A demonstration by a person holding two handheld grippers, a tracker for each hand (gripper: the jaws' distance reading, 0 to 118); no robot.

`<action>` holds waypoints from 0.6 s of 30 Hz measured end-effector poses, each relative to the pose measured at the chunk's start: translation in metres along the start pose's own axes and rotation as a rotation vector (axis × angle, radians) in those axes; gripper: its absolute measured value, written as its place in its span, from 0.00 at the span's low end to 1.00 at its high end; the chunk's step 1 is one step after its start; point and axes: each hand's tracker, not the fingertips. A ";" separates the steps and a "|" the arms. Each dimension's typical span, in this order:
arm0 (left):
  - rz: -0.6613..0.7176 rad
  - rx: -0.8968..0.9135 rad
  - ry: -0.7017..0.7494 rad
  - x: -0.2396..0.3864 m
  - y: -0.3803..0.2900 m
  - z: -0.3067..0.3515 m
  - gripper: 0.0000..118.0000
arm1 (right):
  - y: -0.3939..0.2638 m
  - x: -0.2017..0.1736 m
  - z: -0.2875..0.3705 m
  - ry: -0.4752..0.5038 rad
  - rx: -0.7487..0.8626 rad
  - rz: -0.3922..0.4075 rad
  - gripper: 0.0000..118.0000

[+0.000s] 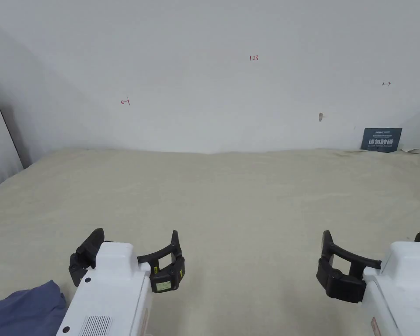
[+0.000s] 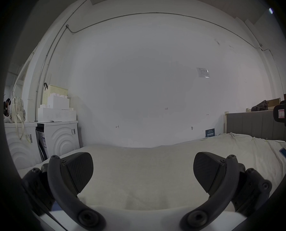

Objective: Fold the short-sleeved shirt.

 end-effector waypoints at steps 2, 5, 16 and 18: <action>0.003 0.001 0.000 -0.001 0.000 0.000 1.00 | 0.001 0.000 0.000 0.000 0.001 0.000 1.00; 0.000 0.002 0.006 -0.002 0.000 -0.001 1.00 | 0.001 0.000 0.000 0.001 0.003 0.001 1.00; 0.011 0.003 0.014 -0.004 0.000 0.000 1.00 | 0.002 -0.001 0.000 0.002 0.009 0.002 1.00; 0.007 0.000 0.013 -0.005 0.000 -0.001 1.00 | 0.003 0.000 0.000 0.002 0.009 0.001 1.00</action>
